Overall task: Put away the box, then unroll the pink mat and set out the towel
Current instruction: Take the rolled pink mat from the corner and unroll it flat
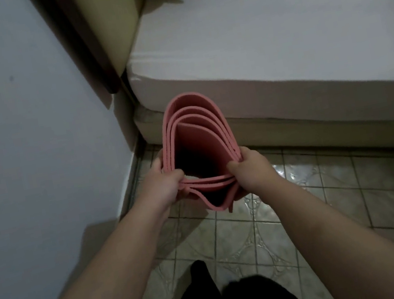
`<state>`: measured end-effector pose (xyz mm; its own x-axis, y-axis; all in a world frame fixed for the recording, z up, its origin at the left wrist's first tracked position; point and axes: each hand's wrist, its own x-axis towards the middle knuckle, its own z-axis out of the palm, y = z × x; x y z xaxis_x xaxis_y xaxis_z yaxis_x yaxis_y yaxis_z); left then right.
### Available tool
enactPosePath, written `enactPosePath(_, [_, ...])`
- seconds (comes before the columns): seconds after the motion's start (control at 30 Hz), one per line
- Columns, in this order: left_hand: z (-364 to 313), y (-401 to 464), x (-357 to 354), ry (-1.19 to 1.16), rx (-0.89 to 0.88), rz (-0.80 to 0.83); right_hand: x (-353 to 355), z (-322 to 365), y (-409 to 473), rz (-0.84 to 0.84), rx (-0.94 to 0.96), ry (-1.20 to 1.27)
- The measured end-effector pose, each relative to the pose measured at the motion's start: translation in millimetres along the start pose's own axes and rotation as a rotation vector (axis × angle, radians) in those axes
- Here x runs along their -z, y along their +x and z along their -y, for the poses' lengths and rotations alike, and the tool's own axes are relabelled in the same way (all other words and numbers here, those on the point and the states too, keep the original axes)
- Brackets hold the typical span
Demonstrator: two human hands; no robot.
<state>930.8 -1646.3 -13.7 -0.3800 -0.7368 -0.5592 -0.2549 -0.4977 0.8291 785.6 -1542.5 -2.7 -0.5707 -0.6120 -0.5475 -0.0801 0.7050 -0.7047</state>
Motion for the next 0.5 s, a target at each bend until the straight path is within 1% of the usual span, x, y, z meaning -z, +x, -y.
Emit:
enactPosePath(0.2, [39, -79, -64, 0.035, 0.0, 0.08, 57, -76, -71, -0.067, 0.011, 0.069])
enactPosePath(0.4, [97, -175, -149, 0.072, -0.057, 0.086, 135, -171, -158, -0.105, 0.043, 0.08])
enactPosePath(0.5, [124, -227, -192, 0.111, -0.096, 0.139, 171, -217, -208, -0.145, 0.046, 0.117])
